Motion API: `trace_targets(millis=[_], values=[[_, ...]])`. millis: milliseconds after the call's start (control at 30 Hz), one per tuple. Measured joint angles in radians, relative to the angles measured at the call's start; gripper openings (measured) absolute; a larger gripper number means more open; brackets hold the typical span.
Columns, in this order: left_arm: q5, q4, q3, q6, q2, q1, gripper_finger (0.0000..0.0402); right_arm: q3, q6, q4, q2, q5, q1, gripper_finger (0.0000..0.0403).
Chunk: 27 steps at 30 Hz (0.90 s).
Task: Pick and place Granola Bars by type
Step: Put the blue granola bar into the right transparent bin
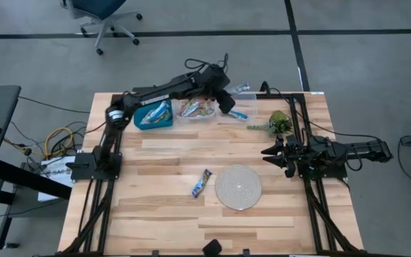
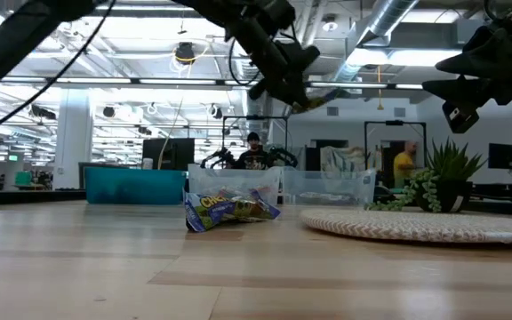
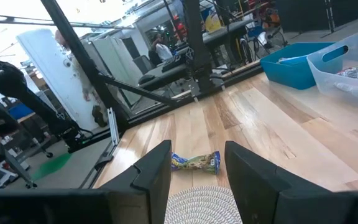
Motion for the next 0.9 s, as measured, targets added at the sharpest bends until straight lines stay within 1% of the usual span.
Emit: trace_targets(millis=[133,200,400,567,700,900], values=[[0.0,-0.054,0.074,0.041,0.063,0.008,0.0057,0.0,0.0,0.0,0.0,0.0,0.0,0.0143],[0.001,-0.076,0.089,0.055,0.086,0.011,0.0057,0.0,0.0,0.0,0.0,0.0,0.0,0.0144],[0.008,-0.093,0.082,0.114,0.103,0.015,0.0057,0.0,0.0,0.0,0.0,0.0,0.0,0.0141],[-0.018,-0.096,0.069,0.163,0.103,0.02,0.0061,0.0,0.0,0.0,0.0,0.0,0.0,0.0142],[-0.012,-0.092,0.07,0.186,0.103,0.021,0.0088,0.0,0.0,0.0,0.0,0.0,0.0,0.0144],[-0.029,-0.091,0.07,0.187,0.103,0.021,0.0152,0.0,0.0,0.0,0.0,0.0,0.0,0.0141]])
